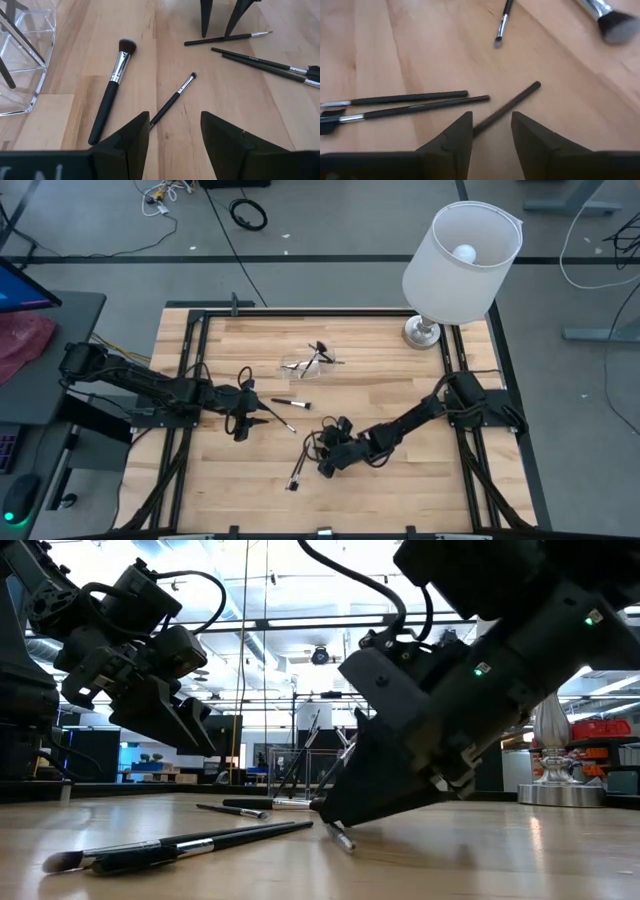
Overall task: Put items in baskets/containers
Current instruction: Put the black liner brush into the transparent organizer
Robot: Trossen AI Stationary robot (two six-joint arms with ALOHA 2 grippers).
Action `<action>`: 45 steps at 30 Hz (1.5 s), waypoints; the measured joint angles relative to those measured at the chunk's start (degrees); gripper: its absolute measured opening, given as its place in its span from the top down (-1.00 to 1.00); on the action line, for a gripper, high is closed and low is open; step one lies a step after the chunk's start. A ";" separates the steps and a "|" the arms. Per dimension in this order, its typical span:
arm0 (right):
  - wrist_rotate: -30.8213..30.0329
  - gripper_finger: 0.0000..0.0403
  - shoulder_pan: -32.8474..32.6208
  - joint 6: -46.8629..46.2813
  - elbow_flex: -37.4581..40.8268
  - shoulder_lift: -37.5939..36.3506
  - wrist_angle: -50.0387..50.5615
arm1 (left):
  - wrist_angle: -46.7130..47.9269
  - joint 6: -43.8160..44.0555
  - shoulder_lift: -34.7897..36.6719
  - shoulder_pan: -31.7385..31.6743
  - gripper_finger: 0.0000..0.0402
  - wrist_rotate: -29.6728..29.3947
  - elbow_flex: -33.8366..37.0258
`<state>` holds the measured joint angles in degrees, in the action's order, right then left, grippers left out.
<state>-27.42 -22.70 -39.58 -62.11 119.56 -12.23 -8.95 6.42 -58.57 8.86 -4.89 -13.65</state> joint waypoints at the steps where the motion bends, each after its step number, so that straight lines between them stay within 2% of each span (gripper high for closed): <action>1: -0.03 0.28 0.18 0.94 0.02 0.03 -0.37 | -0.02 0.02 0.00 -0.02 0.10 -0.02 0.00; 5: -0.09 0.28 0.82 3.92 0.04 0.10 -1.39 | 0.03 -0.02 0.00 0.00 0.10 -0.02 0.00; 13: 0.17 0.32 1.45 5.94 -0.37 -0.40 9.30 | 0.22 0.01 0.00 -0.01 0.10 0.00 0.00; 22: 3.52 0.42 3.36 12.11 -0.07 -1.18 9.58 | 0.31 0.44 0.00 -0.01 0.10 0.00 0.00; 31: 2.84 0.27 3.37 19.12 0.25 -11.64 14.77 | 0.39 0.46 0.00 0.00 0.10 0.00 0.00; 37: 2.72 0.22 2.02 13.45 0.24 -19.67 24.87 | 0.39 0.48 0.00 -0.02 0.10 0.00 0.02; 41: -2.37 0.22 -1.28 6.85 1.21 -21.67 33.37 | 0.37 0.52 0.00 -0.01 0.10 0.00 0.02; 45: -14.85 0.23 -6.18 -1.24 1.57 -22.64 39.74 | 0.33 0.55 0.00 -0.02 0.10 0.00 0.02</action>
<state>-42.27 -28.88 -40.82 -60.53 96.92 27.51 -8.62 6.97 -58.57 8.84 -4.89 -13.63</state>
